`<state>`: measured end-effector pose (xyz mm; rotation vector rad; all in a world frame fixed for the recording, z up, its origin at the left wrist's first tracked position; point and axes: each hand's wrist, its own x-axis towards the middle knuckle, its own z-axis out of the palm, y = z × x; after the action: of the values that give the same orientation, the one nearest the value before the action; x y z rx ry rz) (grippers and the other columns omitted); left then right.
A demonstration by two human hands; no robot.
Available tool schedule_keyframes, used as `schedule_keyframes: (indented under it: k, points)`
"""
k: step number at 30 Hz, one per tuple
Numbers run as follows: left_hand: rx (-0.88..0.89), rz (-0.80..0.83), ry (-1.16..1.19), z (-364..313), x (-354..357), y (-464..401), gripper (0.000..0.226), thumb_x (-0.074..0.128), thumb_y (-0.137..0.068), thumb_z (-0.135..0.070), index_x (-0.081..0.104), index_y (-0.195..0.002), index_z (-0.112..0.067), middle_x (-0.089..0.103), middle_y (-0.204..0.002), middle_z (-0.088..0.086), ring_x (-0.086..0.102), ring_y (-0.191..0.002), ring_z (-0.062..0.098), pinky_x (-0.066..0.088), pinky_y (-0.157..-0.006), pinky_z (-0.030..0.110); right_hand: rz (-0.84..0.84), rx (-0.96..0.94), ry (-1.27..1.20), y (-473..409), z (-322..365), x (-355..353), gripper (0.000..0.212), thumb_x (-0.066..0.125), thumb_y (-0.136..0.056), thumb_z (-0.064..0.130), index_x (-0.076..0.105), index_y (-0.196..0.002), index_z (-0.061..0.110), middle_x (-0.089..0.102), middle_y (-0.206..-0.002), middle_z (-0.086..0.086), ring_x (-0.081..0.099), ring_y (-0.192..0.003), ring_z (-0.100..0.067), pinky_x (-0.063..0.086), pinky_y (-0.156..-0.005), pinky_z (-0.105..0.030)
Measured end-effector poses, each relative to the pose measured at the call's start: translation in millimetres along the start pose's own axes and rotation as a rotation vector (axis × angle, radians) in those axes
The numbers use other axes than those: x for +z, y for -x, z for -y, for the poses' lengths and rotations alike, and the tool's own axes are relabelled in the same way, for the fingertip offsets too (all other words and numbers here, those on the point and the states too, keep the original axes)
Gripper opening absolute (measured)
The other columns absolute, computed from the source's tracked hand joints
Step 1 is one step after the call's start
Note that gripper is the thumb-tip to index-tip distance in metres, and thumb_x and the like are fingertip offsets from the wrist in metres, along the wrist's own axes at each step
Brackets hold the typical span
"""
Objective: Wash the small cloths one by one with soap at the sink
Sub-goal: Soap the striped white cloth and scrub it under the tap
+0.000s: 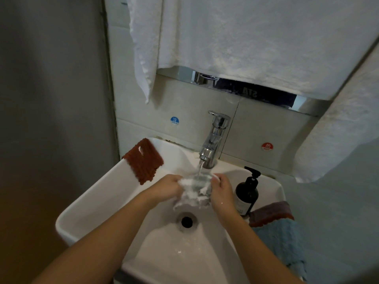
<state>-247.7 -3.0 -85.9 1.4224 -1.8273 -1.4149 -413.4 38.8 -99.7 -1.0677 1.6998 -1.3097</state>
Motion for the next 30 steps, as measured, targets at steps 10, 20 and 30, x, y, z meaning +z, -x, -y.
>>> schedule_keyframes:
  k: [10,20,30]
  points:
    - [0.149,-0.211,0.315,-11.2,37.6,4.6,0.022,0.042,-0.104,-0.026,0.053,-0.089,-0.013,0.061,-0.088,0.008,0.062,-0.084,0.02,0.056,-0.075,0.037,0.106,-0.085,-0.067,19.4,8.4,28.0,0.022,0.041,-0.104,0.022,0.059,-0.093,0.016,0.066,-0.088,-0.005,0.064,-0.083,-0.02,0.053,-0.075,-0.034]
    - [0.309,-0.284,0.217,-14.7,39.5,8.6,0.026,0.041,-0.104,-0.014,0.043,-0.078,-0.02,0.049,-0.075,-0.003,0.051,-0.069,0.007,0.042,-0.06,0.016,0.041,0.184,-0.149,19.7,27.5,35.7,0.025,0.045,-0.102,0.029,0.062,-0.098,0.011,0.065,-0.086,-0.012,0.065,-0.072,-0.025,0.057,-0.062,-0.035]
    - [0.183,-0.432,0.261,-12.7,42.9,0.6,0.029,0.044,-0.102,-0.026,0.041,-0.076,-0.015,0.046,-0.068,-0.001,0.046,-0.065,0.013,0.038,-0.056,0.027,0.054,0.063,-0.202,16.6,30.9,26.6,0.028,0.042,-0.103,0.037,0.061,-0.102,0.016,0.068,-0.094,-0.003,0.066,-0.09,-0.022,0.055,-0.076,-0.036]
